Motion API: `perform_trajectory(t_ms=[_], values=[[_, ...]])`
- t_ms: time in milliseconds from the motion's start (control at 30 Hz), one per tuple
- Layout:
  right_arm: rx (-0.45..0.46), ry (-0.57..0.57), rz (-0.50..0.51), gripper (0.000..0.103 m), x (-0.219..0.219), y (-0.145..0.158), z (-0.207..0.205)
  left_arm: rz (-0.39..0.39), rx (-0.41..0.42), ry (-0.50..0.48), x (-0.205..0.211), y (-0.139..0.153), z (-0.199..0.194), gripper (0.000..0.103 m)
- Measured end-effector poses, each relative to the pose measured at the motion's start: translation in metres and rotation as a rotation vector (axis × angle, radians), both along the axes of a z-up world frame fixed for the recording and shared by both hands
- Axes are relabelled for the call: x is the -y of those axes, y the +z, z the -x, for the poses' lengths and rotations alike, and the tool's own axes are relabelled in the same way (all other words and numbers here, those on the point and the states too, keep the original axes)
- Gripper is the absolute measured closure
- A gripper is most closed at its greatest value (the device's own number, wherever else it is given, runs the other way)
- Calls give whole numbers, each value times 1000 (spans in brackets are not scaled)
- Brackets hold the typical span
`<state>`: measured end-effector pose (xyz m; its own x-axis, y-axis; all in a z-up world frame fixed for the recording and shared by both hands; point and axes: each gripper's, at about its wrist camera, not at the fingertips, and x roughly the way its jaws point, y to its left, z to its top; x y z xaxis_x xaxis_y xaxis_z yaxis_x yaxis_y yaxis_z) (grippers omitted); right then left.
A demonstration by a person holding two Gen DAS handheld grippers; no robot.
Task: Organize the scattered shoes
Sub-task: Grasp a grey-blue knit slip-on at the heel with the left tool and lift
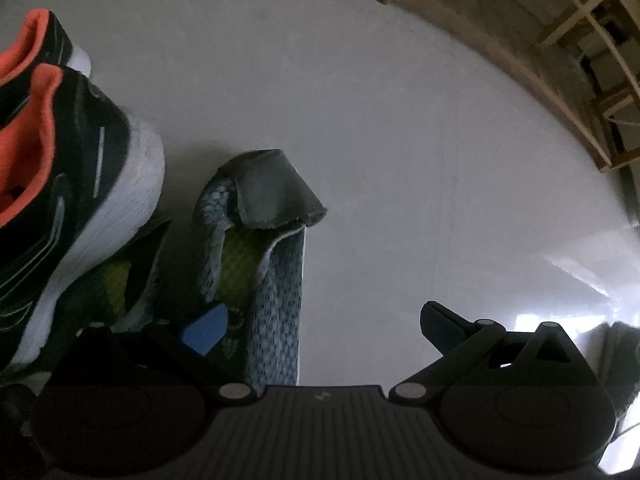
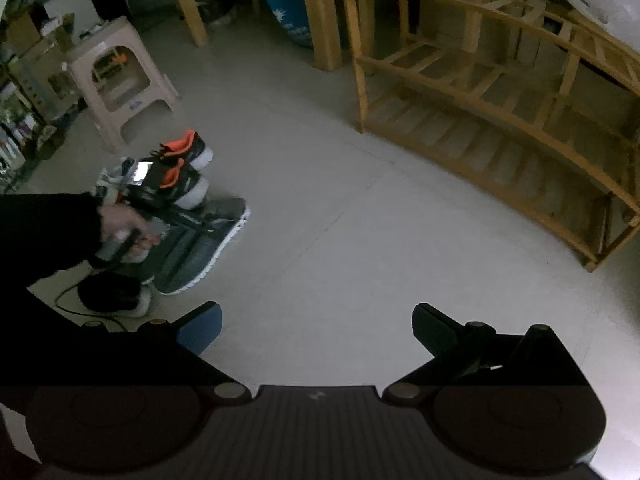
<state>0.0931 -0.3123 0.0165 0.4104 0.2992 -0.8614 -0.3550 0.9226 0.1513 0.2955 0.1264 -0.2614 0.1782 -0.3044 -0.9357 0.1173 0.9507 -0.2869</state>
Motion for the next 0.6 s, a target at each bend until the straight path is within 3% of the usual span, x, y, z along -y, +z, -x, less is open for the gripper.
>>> perform_trajectory(t_ms=[100,167,200,233,333,400,600], values=[[-4,-2,-5,0,1,3,0,-5,-9,0,0,-4,-5,3],[-1,2,-8,0,1,4,1,-39,-17,16,-1,-5,-7,20],[1,5,-11,0,1,4,2,-68,-22,18,-1,-7,-8,32],[5,9,-14,0,2,4,3,-97,-28,20,-1,-8,-8,52],[14,12,-11,0,5,4,6,-137,-40,28,-2,-10,-8,82],[16,8,-5,0,7,4,7,-158,-46,37,-5,-11,-6,97],[24,8,-11,0,13,8,11,-180,-15,-6,2,9,1,100]])
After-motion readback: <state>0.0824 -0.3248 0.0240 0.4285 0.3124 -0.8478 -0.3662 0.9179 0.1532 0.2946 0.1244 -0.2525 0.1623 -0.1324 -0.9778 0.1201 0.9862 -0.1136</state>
